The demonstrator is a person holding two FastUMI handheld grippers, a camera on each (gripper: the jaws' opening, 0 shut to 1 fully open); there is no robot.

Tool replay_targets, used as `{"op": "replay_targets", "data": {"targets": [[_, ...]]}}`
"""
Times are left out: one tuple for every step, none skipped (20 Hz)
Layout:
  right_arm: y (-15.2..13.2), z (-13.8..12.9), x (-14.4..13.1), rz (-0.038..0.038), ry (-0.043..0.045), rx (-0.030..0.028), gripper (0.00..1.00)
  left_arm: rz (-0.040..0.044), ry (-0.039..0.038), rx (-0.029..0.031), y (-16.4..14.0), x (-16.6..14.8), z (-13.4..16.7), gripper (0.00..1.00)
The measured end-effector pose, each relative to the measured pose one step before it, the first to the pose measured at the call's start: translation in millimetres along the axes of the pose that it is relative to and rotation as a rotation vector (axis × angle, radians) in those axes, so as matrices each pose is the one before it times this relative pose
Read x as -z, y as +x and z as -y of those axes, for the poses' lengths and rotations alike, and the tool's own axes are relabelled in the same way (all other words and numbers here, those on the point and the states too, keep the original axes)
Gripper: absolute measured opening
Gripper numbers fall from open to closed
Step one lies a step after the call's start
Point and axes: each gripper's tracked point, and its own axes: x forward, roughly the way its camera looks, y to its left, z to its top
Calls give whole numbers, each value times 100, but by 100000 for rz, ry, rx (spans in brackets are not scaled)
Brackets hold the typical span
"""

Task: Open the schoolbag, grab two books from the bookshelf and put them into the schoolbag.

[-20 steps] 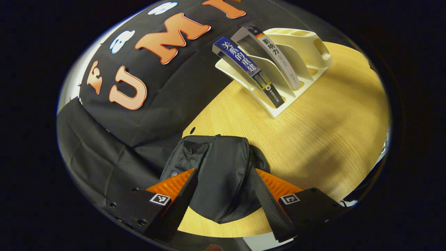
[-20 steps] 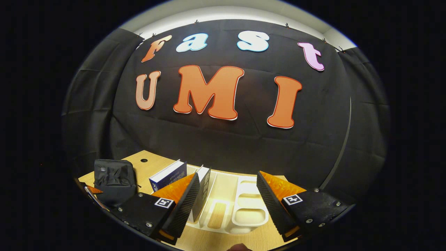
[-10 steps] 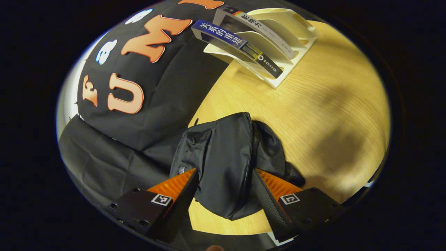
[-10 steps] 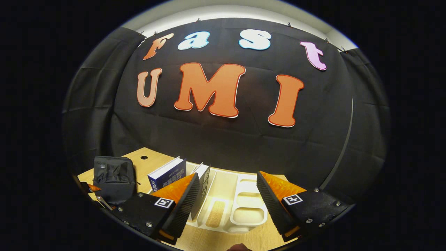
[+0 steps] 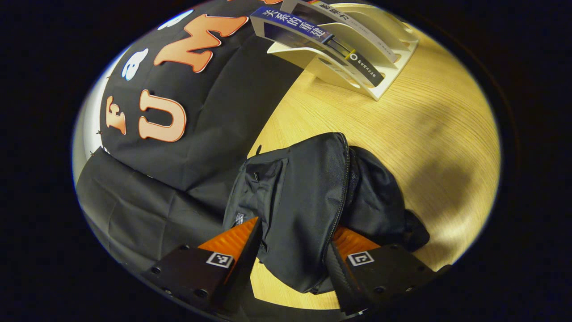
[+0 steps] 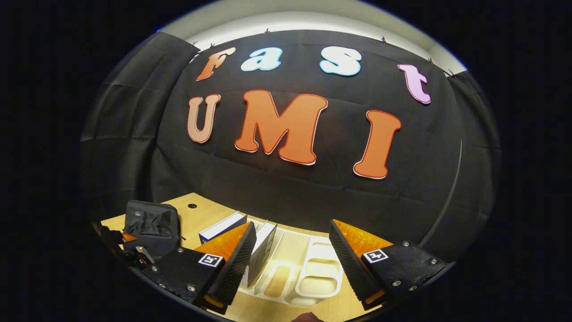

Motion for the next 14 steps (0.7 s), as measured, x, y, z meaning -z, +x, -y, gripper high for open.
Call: {"op": "replay_targets", "data": {"targets": [[-90,67,-12,160,-995,-83,98,74,1012,1072,149,-13,108,66],[64,-122,72,-304,-139,-584,98,60,708,1273,216,-155,122,60],[-10,-202,91,-130,50,-610,98,-41,-71,1964,123,-20,185,53],[40,-89,46,-479,-300,223,98,82,-77,1852,98,-130,106,46],[39,-173,-72,-327,-254,180,98,261,-344,2329,131,-89,35,25],[127,-201,-49,-610,-51,541,98,158,-381,2418,132,-96,-28,19],[219,-371,-80,-425,115,136,98,-132,-564,4029,-52,97,72,12],[254,-414,-26,-725,9,502,98,159,-1562,3649,24,54,-27,12],[266,-582,-22,-983,-17,-205,98,292,-1829,2857,-158,7,-241,9],[298,-890,-228,-563,296,-958,98,395,-1901,2971,33,-16,-243,9],[283,-716,14,-1495,471,-263,98,663,-1853,3278,-47,-192,-311,9],[335,-695,6,-1851,109,64,98,1449,-1846,3052,64,-275,-277,9],[396,-777,-28,-1653,242,-206,98,1518,-922,3581,-689,-291,-371,8],[371,-650,-117,-1219,224,143,98,1077,259,2485,-103,-138,-480,8]]}}
